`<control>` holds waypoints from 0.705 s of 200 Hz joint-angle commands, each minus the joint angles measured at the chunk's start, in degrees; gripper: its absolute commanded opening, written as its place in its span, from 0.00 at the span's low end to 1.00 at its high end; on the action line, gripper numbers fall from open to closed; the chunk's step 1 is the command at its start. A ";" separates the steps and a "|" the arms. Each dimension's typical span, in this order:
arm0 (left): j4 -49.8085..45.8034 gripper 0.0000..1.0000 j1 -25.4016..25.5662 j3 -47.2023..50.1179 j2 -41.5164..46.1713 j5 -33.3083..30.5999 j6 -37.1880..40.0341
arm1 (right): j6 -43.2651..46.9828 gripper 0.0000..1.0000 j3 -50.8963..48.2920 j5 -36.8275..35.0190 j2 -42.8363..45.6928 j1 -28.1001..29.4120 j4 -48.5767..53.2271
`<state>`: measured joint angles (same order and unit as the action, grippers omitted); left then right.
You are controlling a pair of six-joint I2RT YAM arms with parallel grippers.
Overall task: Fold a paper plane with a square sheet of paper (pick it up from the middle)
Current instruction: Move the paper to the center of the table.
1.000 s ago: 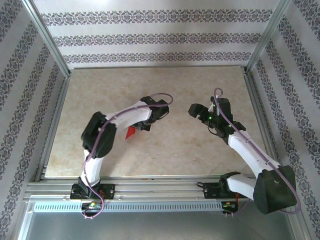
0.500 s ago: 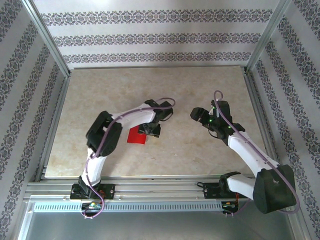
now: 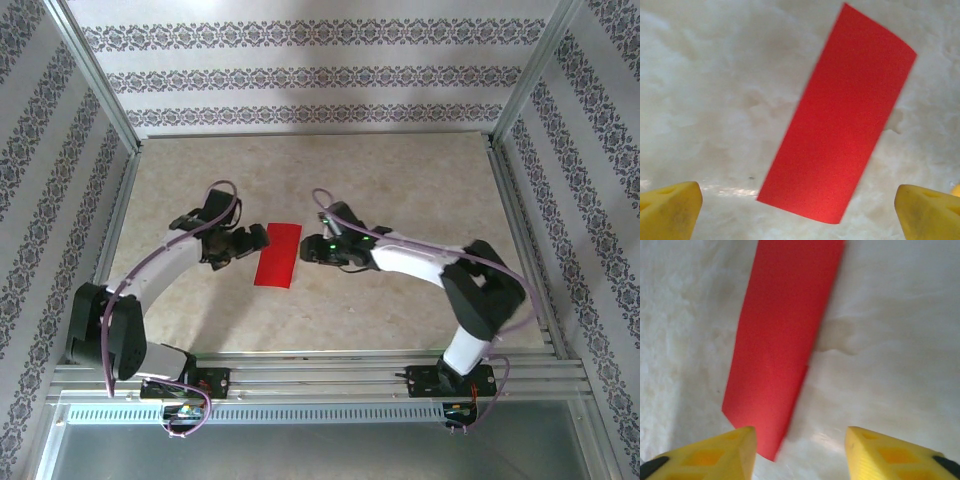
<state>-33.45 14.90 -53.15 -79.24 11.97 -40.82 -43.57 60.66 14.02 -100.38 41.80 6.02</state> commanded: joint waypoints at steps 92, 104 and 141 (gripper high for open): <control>8.80 1.00 -6.30 8.82 8.91 5.36 -1.36 | -2.78 0.43 14.39 6.37 -18.78 2.24 1.84; 9.14 1.00 -6.33 8.81 8.55 5.65 -1.50 | -1.78 0.43 12.94 6.86 -18.17 1.52 2.11; 10.29 1.00 -6.39 8.94 7.45 8.08 -1.54 | 11.01 0.45 6.08 16.40 -14.38 -4.07 3.47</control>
<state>-25.65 9.26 -44.73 -71.05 17.74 -41.71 -42.57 71.92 24.05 -117.34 42.02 5.08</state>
